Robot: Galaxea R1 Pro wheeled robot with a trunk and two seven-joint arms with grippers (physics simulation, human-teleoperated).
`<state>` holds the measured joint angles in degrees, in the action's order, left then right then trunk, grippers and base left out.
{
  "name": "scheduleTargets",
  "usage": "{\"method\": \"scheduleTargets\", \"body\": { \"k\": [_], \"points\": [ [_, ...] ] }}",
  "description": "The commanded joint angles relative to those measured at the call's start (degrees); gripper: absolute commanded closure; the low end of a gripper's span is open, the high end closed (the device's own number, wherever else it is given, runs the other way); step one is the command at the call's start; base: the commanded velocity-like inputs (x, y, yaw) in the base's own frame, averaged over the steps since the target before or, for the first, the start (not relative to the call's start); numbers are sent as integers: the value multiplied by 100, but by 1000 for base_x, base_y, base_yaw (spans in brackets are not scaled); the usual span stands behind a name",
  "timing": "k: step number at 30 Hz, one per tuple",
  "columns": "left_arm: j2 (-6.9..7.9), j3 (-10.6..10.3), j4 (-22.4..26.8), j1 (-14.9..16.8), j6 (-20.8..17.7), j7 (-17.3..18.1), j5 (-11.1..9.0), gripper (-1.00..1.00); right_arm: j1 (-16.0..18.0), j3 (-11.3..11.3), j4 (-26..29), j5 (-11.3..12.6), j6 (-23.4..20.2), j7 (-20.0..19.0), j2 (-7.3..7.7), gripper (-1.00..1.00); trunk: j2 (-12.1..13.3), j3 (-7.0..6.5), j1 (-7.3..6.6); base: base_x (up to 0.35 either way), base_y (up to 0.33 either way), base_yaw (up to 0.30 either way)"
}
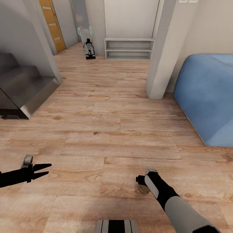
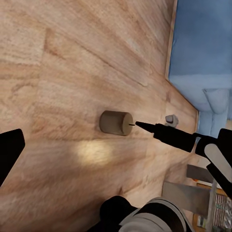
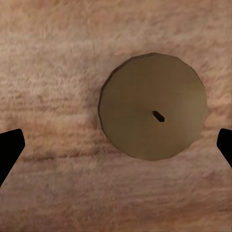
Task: Place each of the two pumpkins and all three candles from the living room inside a cabinet in the living room (use any cabinet), then make sure every cabinet is closed, and position the cauldron so it is next to a table in the living room.
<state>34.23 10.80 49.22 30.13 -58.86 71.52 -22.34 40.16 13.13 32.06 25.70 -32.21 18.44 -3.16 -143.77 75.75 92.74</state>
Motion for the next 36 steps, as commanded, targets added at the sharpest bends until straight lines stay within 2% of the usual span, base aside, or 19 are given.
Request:
{"method": "scheduleTargets", "body": {
  "k": [1, 10, 18, 36],
  "points": [
    [0, -3, 0, 2, -35, 11, -7, -100, 4, 30, -6, 59, -14, 53, 2, -100, -2, 4, -1, 0, 0, 0],
    [-108, -16, 0, -6, -4, -45, 1, -100, 3, 29, -24, 58, -14, 54, 0, -100, -2, 4, -1, 0, -81, 0],
    [-120, -17, -8, -7, 139, -45, -6, -100, 2, 31, -24, 58, -14, 54, -7, -100, -2, 4, -1, 39, -28, 0],
    [-143, -17, -97, -7, 160, -87, -2, -100, 1, 32, -24, 58, -13, 54, -9, -100, -2, 4, -1, 58, -43, 0]
  ]
}}
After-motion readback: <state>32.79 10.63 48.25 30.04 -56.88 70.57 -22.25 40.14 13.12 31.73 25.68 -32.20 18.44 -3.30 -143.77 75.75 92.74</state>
